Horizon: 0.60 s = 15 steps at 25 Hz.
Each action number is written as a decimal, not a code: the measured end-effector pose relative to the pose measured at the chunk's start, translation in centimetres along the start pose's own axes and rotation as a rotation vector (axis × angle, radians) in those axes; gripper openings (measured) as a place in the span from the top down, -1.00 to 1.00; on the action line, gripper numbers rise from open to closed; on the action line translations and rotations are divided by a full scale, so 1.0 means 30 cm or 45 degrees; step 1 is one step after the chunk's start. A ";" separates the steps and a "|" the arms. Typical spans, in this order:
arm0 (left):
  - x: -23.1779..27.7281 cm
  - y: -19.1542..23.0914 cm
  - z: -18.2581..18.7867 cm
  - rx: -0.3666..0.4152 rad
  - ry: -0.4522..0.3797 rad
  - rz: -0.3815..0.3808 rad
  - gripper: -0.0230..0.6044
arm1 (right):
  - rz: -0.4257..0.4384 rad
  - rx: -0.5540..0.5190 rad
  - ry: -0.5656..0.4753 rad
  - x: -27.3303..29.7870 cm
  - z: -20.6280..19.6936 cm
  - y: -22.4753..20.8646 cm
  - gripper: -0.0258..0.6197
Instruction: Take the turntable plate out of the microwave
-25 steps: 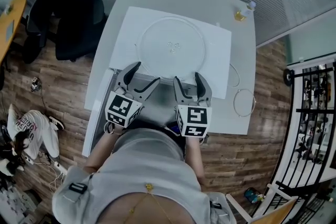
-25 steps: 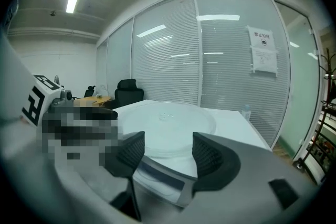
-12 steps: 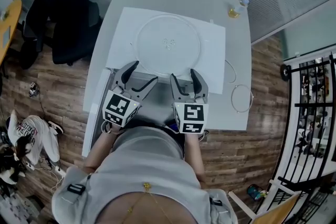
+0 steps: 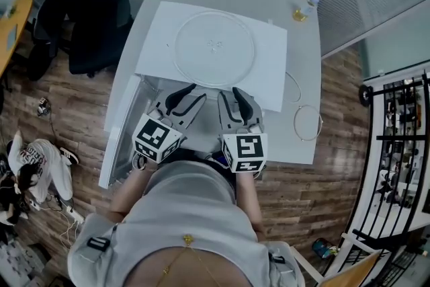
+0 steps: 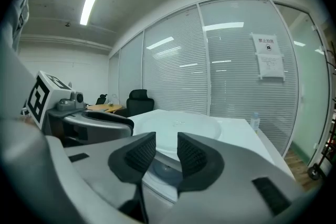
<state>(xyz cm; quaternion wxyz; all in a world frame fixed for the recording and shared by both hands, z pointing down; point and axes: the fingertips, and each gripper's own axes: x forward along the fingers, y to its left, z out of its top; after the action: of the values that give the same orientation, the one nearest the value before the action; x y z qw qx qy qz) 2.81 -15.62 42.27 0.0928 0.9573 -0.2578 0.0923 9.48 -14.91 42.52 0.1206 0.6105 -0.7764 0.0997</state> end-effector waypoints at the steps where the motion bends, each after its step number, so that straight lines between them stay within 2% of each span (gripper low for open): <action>1: 0.000 -0.015 0.004 -0.007 -0.008 -0.005 0.48 | 0.016 0.008 -0.008 -0.009 0.001 0.004 0.53; 7: -0.004 -0.116 0.023 -0.015 -0.035 -0.057 0.75 | 0.066 -0.013 -0.064 -0.076 0.013 0.032 0.80; 15: -0.051 -0.243 0.083 0.080 -0.086 -0.038 0.81 | 0.108 -0.025 -0.148 -0.190 0.059 0.051 0.84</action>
<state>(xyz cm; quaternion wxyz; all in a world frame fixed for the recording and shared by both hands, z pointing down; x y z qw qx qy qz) 5.56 -9.26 38.58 0.0554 0.9660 -0.2435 0.0665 9.16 -9.82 39.07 0.0770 0.5806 -0.8082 0.0614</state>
